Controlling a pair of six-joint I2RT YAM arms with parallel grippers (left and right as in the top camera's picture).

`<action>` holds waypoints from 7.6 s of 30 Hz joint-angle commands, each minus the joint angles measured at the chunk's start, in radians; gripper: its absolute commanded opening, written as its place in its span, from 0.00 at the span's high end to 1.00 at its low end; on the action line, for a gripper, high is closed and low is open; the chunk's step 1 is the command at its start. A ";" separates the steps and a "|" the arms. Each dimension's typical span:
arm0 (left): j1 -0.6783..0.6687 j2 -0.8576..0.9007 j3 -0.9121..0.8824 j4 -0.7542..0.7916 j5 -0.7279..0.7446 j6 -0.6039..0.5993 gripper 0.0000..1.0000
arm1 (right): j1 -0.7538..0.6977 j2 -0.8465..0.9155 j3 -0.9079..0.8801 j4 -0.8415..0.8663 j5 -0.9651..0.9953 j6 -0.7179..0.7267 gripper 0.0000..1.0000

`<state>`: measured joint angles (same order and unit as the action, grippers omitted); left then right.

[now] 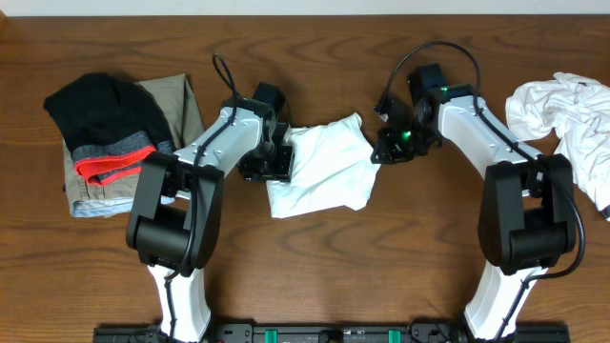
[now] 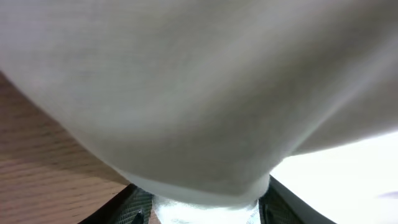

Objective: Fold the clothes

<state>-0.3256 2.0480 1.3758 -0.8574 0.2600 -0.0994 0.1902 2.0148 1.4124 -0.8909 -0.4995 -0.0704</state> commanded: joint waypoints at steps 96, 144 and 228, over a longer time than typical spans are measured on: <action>-0.005 -0.166 0.030 -0.185 0.008 0.066 0.45 | 0.006 -0.191 -0.021 -0.135 -0.058 0.010 0.89; -0.005 -0.010 0.005 -0.085 -0.084 0.051 0.44 | 0.165 -0.012 -0.254 0.278 0.354 0.142 0.76; -0.046 0.101 0.025 0.212 0.158 0.111 0.31 | 0.069 -0.069 -0.204 0.182 0.330 0.145 0.89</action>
<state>-0.3817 2.0960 1.4315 -0.6384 0.4286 -0.0097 0.2668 1.9362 1.2217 -0.7128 -0.1829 0.0608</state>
